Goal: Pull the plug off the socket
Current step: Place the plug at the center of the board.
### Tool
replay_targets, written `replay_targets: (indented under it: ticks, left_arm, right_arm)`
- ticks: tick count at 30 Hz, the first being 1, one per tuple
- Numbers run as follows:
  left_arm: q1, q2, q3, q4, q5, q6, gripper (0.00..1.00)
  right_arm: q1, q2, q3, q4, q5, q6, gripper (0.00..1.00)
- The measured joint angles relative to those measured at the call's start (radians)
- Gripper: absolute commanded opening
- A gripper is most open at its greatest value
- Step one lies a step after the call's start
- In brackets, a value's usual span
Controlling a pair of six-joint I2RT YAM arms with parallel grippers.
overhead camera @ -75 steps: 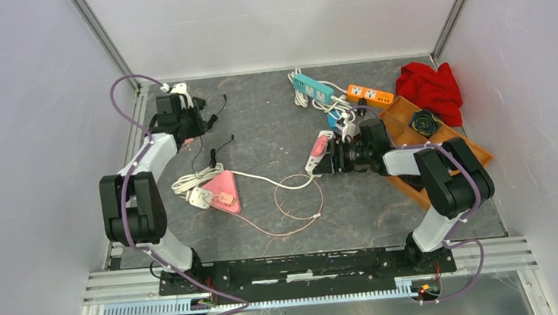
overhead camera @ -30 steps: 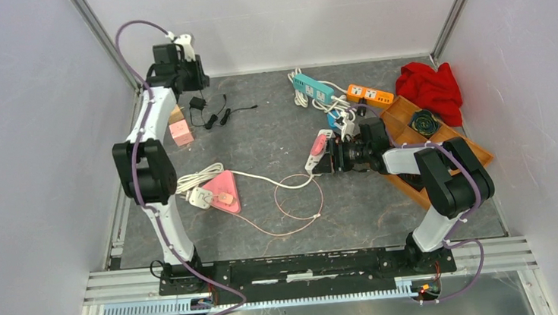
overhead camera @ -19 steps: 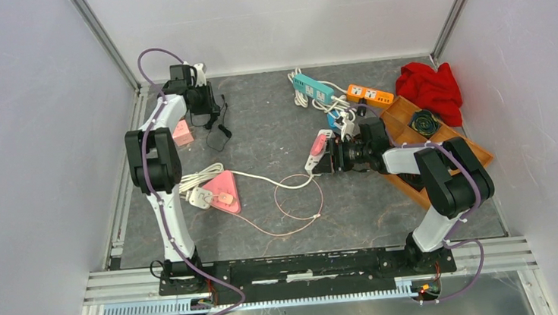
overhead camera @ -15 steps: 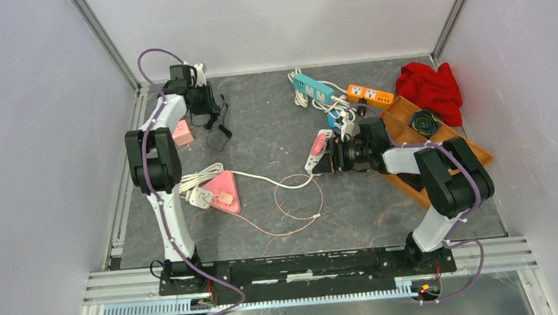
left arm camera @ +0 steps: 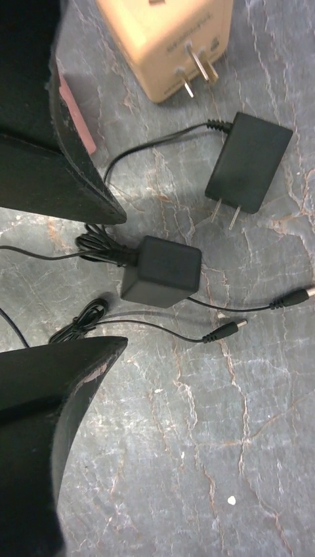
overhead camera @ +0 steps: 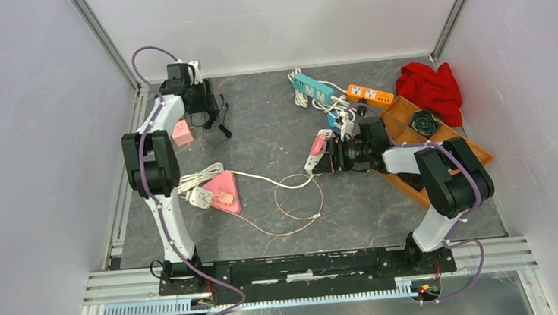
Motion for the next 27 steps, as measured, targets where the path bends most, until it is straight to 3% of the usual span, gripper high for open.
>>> replay_targets:
  ticks: [14, 21, 27]
  left_arm:
    - [0.000, -0.497, -0.364, 0.301, 0.045, -0.046, 0.77]
    - [-0.024, -0.583, -0.517, 0.450, 0.193, -0.178, 0.79]
    - [-0.147, -0.579, -0.551, 0.458, 0.259, -0.224, 0.80]
  right_arm:
    - [0.000, 0.000, 0.000, -0.008, 0.001, -0.003, 0.80]
    - [0.000, 0.007, 0.004, -0.020, 0.005, -0.014, 0.80]
    - [-0.001, 0.021, 0.028, -0.060, 0.005, -0.044, 0.81]
